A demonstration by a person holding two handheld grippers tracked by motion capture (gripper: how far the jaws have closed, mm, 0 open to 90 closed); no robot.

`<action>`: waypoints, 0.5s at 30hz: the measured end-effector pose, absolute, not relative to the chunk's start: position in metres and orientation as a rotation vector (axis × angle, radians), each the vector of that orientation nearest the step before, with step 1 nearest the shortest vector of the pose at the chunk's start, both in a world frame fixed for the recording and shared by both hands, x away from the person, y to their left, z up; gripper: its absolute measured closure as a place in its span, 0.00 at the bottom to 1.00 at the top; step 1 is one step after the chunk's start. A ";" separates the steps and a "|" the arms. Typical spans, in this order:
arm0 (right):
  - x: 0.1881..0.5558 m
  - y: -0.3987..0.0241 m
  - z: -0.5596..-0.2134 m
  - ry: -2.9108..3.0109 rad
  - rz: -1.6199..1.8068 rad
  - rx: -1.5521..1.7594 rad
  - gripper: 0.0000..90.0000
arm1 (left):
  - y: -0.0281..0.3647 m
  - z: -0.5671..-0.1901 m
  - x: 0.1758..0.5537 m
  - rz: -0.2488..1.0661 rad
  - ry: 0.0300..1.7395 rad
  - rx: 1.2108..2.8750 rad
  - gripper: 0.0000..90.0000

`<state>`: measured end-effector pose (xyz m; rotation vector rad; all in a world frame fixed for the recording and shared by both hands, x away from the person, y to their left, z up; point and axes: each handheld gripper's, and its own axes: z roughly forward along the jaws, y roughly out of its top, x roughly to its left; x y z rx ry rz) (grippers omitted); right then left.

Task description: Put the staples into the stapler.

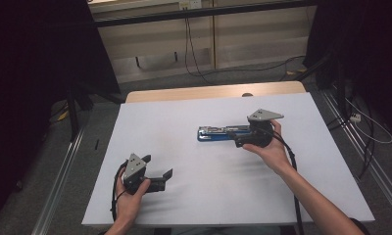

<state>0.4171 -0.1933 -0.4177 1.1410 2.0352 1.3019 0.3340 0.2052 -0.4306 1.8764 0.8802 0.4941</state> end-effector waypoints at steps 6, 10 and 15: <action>0.407 -0.202 -0.422 2.004 1.304 1.156 0.05 | 0.205 -0.430 0.334 0.496 0.882 1.868 0.04; 0.398 -0.206 -0.424 1.987 1.332 1.166 0.05 | 0.206 -0.430 0.335 0.500 0.893 1.863 0.04; 0.389 -0.211 -0.426 1.975 1.331 1.165 0.05 | 0.206 -0.428 0.333 0.509 0.895 1.851 0.04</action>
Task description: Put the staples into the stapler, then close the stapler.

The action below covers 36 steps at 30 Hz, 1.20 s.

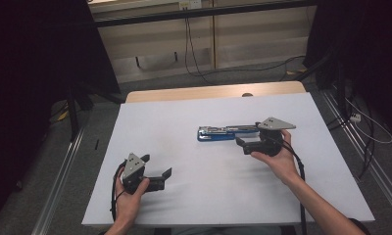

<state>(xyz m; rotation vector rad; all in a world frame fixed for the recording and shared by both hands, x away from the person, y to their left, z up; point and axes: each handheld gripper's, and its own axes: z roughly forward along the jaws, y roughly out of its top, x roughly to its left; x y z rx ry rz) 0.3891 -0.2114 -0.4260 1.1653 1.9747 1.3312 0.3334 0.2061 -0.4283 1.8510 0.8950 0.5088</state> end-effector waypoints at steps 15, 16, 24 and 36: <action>0.386 -0.227 -0.433 1.950 1.315 1.216 0.06 | 0.204 -0.426 0.337 0.488 0.880 1.873 0.06; 0.386 -0.228 -0.433 1.946 1.314 1.219 0.06 | 0.204 -0.425 0.338 0.480 0.880 1.867 0.06; 0.389 -0.231 -0.436 1.932 1.302 1.242 0.09 | 0.197 -0.428 0.355 0.464 0.857 1.867 0.07; 0.389 -0.239 -0.435 1.939 1.267 1.234 0.13 | 0.180 -0.429 0.383 0.457 0.871 1.848 0.08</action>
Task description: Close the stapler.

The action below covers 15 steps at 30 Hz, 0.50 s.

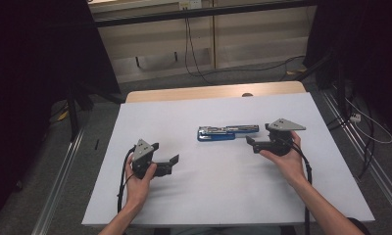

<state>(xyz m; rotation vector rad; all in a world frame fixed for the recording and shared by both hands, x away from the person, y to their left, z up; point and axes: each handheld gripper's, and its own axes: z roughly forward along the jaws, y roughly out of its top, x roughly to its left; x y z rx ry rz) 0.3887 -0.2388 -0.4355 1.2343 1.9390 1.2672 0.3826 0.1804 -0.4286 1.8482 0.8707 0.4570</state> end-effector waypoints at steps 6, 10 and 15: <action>0.388 -0.246 -0.433 1.916 1.272 1.236 0.17 | 0.161 -0.427 0.398 0.464 0.829 1.855 0.08; 0.390 -0.249 -0.433 1.906 1.233 1.242 0.19 | 0.152 -0.426 0.405 0.457 0.817 1.865 0.08; 0.390 -0.249 -0.431 1.909 1.213 1.237 0.25 | 0.145 -0.425 0.413 0.462 0.809 1.845 0.07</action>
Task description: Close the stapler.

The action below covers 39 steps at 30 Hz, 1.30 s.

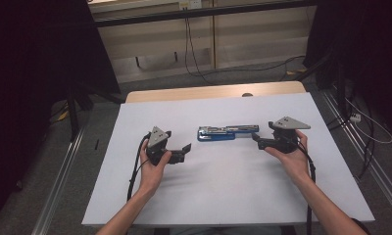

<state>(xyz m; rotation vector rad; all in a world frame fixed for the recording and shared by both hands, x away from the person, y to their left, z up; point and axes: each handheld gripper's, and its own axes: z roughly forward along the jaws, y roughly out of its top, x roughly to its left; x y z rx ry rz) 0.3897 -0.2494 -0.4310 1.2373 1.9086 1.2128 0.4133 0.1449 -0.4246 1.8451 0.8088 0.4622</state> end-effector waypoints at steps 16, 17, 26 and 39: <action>0.396 -0.256 -0.430 1.966 1.175 1.260 0.52 | 0.118 -0.414 0.444 0.473 0.769 1.851 0.06; 0.396 -0.256 -0.430 1.969 1.173 1.258 0.54 | 0.116 -0.413 0.446 0.472 0.762 1.850 0.07; 0.403 -0.251 -0.426 1.984 1.195 1.251 0.72 | 0.096 -0.410 0.461 0.453 0.764 1.836 0.08; 0.401 -0.253 -0.432 2.016 1.177 1.259 1.00 | 0.094 -0.422 0.462 0.419 0.779 1.878 0.09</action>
